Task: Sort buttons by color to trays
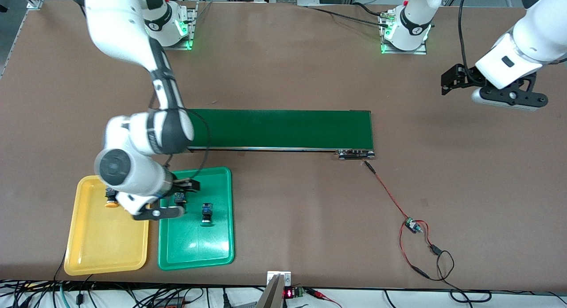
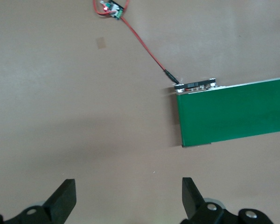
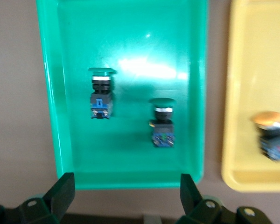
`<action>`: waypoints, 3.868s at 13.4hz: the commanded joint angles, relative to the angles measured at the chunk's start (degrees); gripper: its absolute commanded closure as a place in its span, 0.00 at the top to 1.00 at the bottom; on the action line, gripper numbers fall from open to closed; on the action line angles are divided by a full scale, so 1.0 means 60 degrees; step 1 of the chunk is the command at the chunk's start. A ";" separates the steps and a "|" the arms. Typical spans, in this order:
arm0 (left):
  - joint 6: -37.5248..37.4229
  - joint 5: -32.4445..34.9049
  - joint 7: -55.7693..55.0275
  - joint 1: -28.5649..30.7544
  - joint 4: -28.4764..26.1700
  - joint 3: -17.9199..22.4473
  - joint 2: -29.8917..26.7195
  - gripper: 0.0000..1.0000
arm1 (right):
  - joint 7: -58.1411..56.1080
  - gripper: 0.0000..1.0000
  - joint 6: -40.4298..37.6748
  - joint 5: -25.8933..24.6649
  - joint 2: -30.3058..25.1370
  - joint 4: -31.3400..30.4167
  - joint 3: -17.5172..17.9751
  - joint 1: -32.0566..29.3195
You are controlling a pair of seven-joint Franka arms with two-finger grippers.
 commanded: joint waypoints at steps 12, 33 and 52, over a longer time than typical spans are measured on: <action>-0.0850 -0.0397 -0.0016 -0.0052 0.0336 -0.1831 0.0205 1.00 | -0.2781 1.00 -0.2193 -0.0219 -0.2508 -0.0219 -0.2818 -0.0901; -0.0219 0.0863 -0.0998 0.0827 0.1508 -0.1700 0.0835 1.00 | -0.0997 1.00 -0.2780 -0.2722 -0.6404 -0.3380 0.2764 -0.4905; -0.0058 0.1156 -0.1056 0.1750 0.1683 -0.1759 0.0879 1.00 | -0.0924 1.00 -0.2515 -0.3265 -0.7725 -0.4614 0.2925 -0.4391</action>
